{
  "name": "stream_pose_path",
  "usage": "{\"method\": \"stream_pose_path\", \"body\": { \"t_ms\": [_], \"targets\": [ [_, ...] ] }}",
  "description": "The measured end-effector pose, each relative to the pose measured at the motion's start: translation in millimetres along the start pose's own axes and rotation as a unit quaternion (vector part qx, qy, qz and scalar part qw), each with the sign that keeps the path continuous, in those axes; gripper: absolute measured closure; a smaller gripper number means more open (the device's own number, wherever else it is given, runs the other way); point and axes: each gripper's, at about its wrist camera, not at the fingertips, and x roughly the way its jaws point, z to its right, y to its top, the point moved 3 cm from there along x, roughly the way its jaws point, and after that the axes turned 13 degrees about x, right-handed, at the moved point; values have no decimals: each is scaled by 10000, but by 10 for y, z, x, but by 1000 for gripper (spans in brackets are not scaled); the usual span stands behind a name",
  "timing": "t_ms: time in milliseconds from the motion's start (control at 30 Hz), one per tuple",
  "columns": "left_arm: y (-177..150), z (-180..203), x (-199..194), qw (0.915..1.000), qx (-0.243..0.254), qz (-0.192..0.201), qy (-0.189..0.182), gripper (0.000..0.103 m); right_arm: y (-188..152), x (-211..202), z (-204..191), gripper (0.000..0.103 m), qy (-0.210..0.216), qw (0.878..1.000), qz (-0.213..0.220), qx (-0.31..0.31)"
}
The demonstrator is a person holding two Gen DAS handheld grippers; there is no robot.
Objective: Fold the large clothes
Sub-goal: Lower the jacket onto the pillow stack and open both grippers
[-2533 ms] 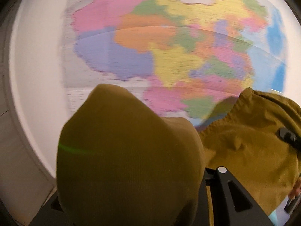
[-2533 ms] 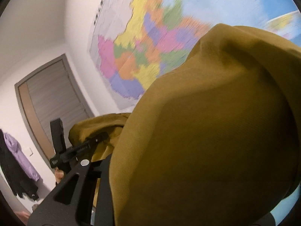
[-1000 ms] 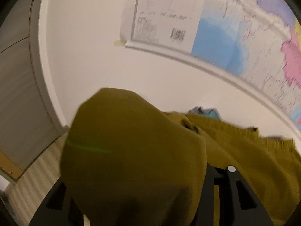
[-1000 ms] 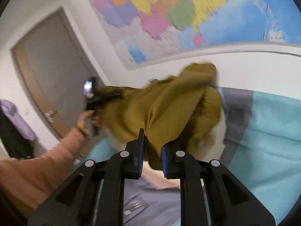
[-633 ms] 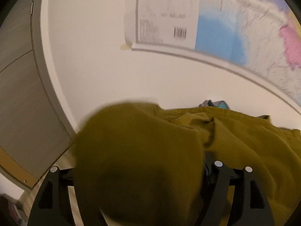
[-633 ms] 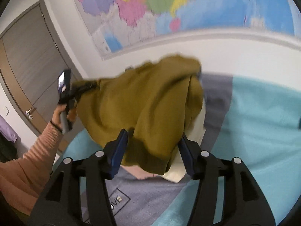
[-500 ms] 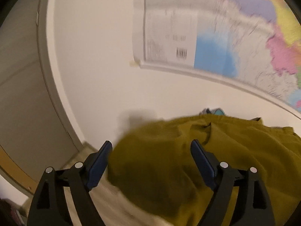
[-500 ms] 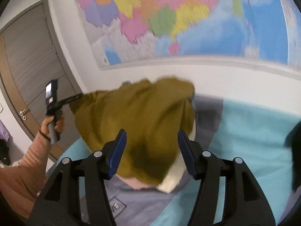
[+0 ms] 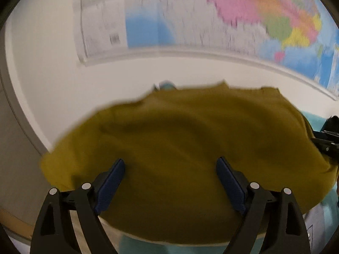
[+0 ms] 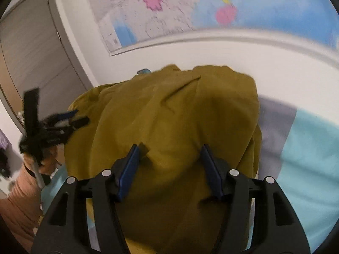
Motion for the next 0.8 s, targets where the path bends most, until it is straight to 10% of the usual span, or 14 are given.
{"method": "stream_pose_path", "body": {
  "t_ms": [500, 800],
  "targets": [
    [160, 399, -587, 9986, -82, 486, 190, 18, -225, -659, -365, 41, 139, 9958, 584, -697],
    [41, 804, -368, 9992, 222, 243, 246, 17, -540, -293, -309, 39, 5, 9977, 109, -673]
  ]
}}
